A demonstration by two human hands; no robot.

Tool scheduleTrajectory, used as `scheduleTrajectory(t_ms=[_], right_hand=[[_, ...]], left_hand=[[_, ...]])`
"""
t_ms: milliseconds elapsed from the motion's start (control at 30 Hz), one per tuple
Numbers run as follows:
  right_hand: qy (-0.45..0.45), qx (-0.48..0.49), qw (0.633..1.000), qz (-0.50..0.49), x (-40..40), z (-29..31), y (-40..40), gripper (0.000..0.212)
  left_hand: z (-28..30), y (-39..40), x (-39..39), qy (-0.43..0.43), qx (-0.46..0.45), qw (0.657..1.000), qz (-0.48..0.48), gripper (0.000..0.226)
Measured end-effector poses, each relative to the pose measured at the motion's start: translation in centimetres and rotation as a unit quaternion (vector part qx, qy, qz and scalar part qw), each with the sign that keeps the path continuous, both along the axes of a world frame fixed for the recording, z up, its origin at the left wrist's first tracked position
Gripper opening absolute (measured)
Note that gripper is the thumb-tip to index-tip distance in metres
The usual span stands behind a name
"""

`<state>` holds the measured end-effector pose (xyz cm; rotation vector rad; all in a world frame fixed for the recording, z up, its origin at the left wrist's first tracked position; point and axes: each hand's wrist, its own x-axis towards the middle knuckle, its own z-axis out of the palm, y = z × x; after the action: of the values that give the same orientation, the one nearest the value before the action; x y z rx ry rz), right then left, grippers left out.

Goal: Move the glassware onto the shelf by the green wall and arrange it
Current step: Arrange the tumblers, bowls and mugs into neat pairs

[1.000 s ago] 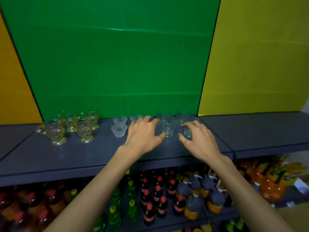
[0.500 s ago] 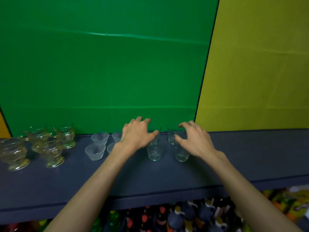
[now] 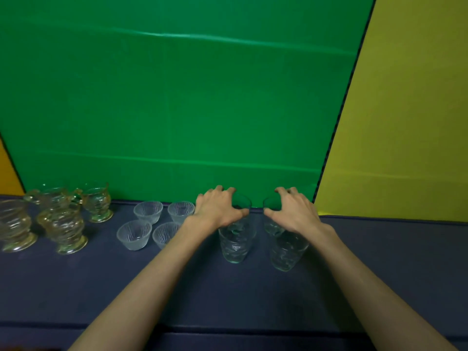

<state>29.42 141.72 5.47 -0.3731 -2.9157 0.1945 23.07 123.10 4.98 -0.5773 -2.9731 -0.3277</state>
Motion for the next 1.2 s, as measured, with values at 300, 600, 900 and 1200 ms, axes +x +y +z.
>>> scheduleTrajectory(t_ms=[300,600,900,1200], right_hand=[[-0.036,-0.06,0.997,-0.02,-2.6,-1.3,2.1,0.092],[0.09,-0.095,0.991,0.008,-2.0,-0.9,2.4,0.087],[0.164,-0.08,0.982,0.04,2.0,4.6,2.0,0.088],[0.154,-0.106,0.981,0.055,6.4,4.4,1.6,0.086]], left_hand=[[-1.0,2.3,-1.3,-0.021,0.017,0.999,0.021,0.087],[0.0,2.4,-0.8,0.039,0.077,0.996,0.036,0.088],[5.6,1.4,3.1,0.15,0.114,0.981,0.038,0.084],[4.9,0.4,7.3,0.146,0.105,0.983,0.041,0.085]])
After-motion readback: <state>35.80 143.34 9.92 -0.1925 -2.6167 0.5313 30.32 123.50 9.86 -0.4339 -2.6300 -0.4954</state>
